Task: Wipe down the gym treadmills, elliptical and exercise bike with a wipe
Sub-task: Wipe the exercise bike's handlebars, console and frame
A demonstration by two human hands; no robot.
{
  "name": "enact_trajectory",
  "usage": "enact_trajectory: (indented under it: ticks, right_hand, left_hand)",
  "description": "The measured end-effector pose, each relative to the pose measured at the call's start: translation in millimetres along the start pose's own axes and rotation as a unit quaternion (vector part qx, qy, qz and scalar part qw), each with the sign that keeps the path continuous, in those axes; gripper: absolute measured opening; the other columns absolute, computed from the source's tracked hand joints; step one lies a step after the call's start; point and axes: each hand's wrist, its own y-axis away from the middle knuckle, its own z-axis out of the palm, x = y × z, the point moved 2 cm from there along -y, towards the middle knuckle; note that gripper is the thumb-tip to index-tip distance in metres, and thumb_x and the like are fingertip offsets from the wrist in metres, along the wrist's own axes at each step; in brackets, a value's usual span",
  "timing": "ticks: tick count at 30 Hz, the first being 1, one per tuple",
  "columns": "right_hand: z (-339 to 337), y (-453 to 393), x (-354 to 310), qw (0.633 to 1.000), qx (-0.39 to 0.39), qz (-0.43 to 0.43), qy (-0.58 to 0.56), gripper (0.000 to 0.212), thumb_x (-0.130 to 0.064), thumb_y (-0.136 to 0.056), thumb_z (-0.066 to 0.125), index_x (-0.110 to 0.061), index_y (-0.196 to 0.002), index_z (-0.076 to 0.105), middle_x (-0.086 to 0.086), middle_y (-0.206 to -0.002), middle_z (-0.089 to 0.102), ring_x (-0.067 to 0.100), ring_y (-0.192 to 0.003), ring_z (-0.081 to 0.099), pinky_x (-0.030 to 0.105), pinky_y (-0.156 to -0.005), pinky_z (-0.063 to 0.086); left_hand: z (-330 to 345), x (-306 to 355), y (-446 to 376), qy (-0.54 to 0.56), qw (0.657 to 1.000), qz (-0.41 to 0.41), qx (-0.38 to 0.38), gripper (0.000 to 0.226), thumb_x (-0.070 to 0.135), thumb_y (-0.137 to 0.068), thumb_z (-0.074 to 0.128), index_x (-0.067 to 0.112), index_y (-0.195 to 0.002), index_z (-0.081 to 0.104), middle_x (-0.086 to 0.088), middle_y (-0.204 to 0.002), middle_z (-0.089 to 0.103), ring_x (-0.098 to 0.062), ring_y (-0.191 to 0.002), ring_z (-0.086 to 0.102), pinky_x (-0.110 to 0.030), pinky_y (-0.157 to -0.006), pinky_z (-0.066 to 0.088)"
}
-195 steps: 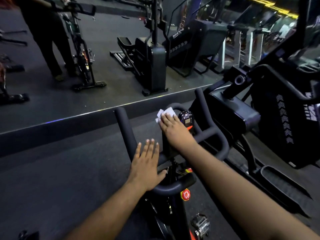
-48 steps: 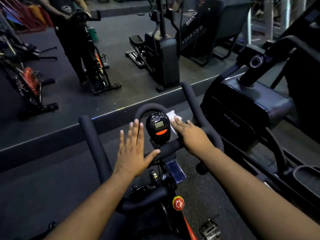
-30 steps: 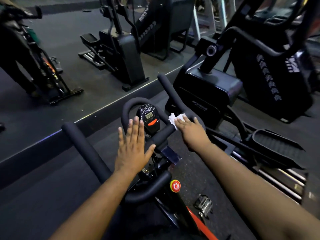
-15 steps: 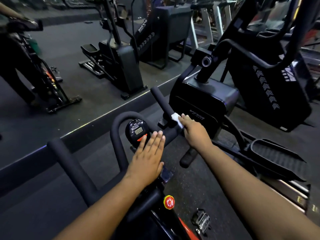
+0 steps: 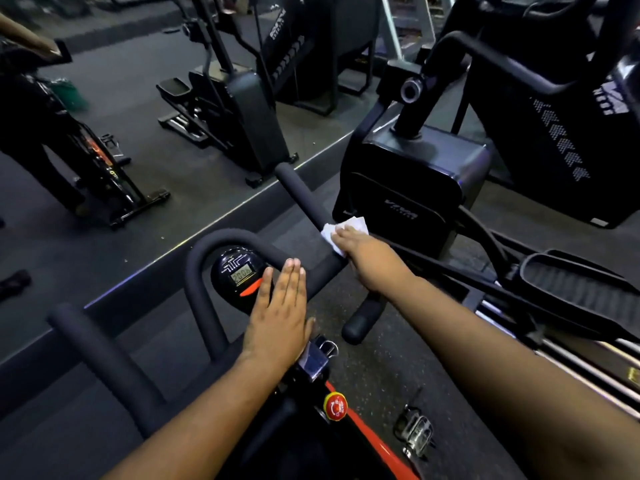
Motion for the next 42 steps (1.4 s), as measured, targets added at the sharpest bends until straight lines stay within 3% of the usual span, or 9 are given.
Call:
enact_trajectory:
  ticks: [4, 10, 13, 17, 22, 28, 34, 39, 42]
  right_hand:
    - [19, 11, -30, 0.999, -0.034, 0.014, 0.011, 0.067, 0.0, -0.095, 0.047, -0.018, -0.158, 0.03, 0.006, -0.164, 0.029, 0.024, -0.152, 0.025, 0.039, -0.112, 0.041]
    - [-5, 37, -19, 0.987, -0.015, -0.04, -0.155, 0.05, 0.002, -0.095, 0.053, -0.012, -0.143, 0.057, 0.006, -0.151, 0.051, 0.016, -0.142, 0.044, 0.022, -0.12, 0.027]
    - [-21, 24, 17, 0.992, 0.068, 0.005, -0.106, 0.055, 0.004, -0.093, 0.054, -0.01, -0.147, 0.053, 0.007, -0.154, 0.046, 0.017, -0.145, 0.04, 0.028, -0.122, 0.028]
    - [5, 41, 24, 0.999, -0.028, 0.029, -0.01, 0.061, -0.002, -0.096, 0.049, -0.017, -0.155, 0.04, 0.004, -0.165, 0.028, 0.019, -0.152, 0.026, 0.033, -0.122, 0.028]
    - [8, 105, -4, 0.995, -0.018, 0.073, -0.061, 0.047, -0.01, -0.1, 0.042, -0.013, -0.145, 0.054, 0.006, -0.157, 0.043, 0.023, -0.151, 0.031, 0.037, -0.122, 0.03]
    - [19, 145, -67, 0.997, -0.021, -0.035, -0.069, 0.048, -0.014, -0.095, 0.049, -0.01, -0.142, 0.057, 0.008, -0.149, 0.054, 0.025, -0.142, 0.045, 0.037, -0.121, 0.024]
    - [16, 139, -10, 0.998, -0.053, 0.024, 0.027, 0.084, -0.075, -0.096, 0.013, -0.022, -0.159, 0.03, -0.001, -0.165, 0.03, 0.018, -0.154, 0.018, 0.048, -0.125, 0.014]
    - [5, 126, 0, 0.997, 0.034, -0.065, 0.023, 0.047, -0.044, -0.108, 0.036, -0.018, -0.129, 0.068, -0.002, -0.134, 0.066, 0.019, -0.125, 0.057, 0.042, -0.108, 0.04]
    - [5, 98, -6, 0.991, 0.015, -0.121, 0.055, 0.035, -0.035, -0.107, 0.041, -0.013, -0.102, 0.067, 0.002, -0.103, 0.069, 0.027, -0.101, 0.06, 0.042, -0.101, 0.042]
  left_hand:
    - [-2, 2, -7, -0.019, 1.0, -0.006, -0.021, 0.096, 0.058, -0.103, 0.028, -0.007, -0.153, -0.021, -0.026, -0.162, -0.029, -0.037, -0.151, -0.028, -0.061, -0.11, -0.033]
    - [-8, 6, -27, -0.053, 0.998, 0.004, -0.032, 0.098, 0.062, -0.102, 0.029, -0.007, -0.155, -0.017, -0.027, -0.164, -0.02, -0.04, -0.153, -0.022, -0.061, -0.111, -0.033]
    - [-11, 9, -51, -0.048, 0.998, 0.03, -0.034, 0.1, 0.066, -0.101, 0.029, -0.004, -0.157, -0.014, -0.025, -0.167, -0.012, -0.038, -0.155, -0.015, -0.059, -0.116, -0.027]
    - [-5, 19, -70, -0.029, 0.995, 0.071, -0.069, 0.105, 0.068, -0.098, 0.038, -0.002, -0.158, -0.014, -0.021, -0.169, -0.007, -0.034, -0.157, -0.01, -0.054, -0.123, -0.017]
    - [2, 20, -71, -0.018, 0.995, 0.069, -0.071, 0.105, 0.066, -0.097, 0.042, -0.001, -0.159, -0.012, -0.019, -0.17, -0.005, -0.034, -0.157, -0.01, -0.054, -0.124, -0.013]
    - [2, 20, -71, -0.015, 0.995, 0.076, -0.069, 0.101, 0.066, -0.099, 0.036, -0.002, -0.158, -0.011, -0.02, -0.169, -0.003, -0.034, -0.157, -0.008, -0.054, -0.125, -0.011]
    - [-1, 19, -71, -0.005, 0.995, 0.08, -0.064, 0.103, 0.067, -0.097, 0.04, -0.001, -0.159, -0.005, -0.017, -0.17, 0.003, -0.032, -0.158, -0.005, -0.053, -0.125, -0.01]
    - [0, 20, -70, -0.015, 0.995, 0.081, -0.061, 0.102, 0.068, -0.097, 0.04, 0.0, -0.16, -0.002, -0.015, -0.17, 0.007, -0.03, -0.158, -0.001, -0.054, -0.126, -0.009]
    - [0, 19, -71, -0.018, 0.995, 0.083, -0.058, 0.101, 0.068, -0.097, 0.04, 0.0, -0.16, 0.001, -0.015, -0.17, 0.011, -0.03, -0.158, 0.002, -0.054, -0.126, -0.007]
